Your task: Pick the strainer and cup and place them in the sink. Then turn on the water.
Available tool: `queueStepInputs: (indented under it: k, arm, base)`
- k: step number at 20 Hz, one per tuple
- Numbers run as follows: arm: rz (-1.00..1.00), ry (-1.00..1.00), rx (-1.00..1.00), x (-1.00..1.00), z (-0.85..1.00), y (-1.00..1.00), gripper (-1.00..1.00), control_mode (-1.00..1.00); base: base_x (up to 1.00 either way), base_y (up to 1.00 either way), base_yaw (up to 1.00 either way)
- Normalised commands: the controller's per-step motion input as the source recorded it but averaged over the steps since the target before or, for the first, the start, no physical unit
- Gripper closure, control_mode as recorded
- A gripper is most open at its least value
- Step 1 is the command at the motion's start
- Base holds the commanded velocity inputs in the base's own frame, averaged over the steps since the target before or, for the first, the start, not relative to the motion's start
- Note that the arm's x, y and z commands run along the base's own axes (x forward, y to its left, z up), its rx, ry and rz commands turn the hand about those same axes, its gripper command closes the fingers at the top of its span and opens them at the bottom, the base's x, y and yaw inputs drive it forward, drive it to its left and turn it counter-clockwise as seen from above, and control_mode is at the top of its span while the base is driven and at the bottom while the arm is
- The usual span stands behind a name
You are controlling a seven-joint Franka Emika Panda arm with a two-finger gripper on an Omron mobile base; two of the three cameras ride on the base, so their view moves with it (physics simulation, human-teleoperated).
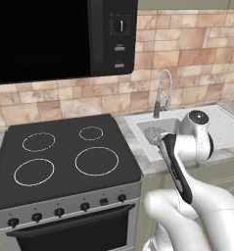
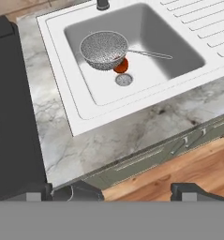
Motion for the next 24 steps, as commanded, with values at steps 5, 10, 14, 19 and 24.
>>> queueStepInputs:
  k: [5,10,14,19,24]
  arm:
    - [0.00,0.00,0.00,0.00,0.00,0.00,-1.00,1.00]
    - [0.00,0.00,0.00,0.00,0.00,0.00,-1.00,1.00]
    - [0.00,0.00,0.00,0.00,0.00,0.00,-1.00,1.00]
    - [0.00,0.00,0.00,0.00,0.00,0.00,-1.00,1.00]
    - [0.00,0.00,0.00,0.00,0.00,0.00,-1.00,1.00]
  base:
    - [-0.77,-0.34,-0.10]
    - [-0.53,-0.43,-0.37]
    - [-0.29,-0.38,-0.43]
    - [-0.04,-0.12,-0.64]
    - [0.00,0.00,-0.78]
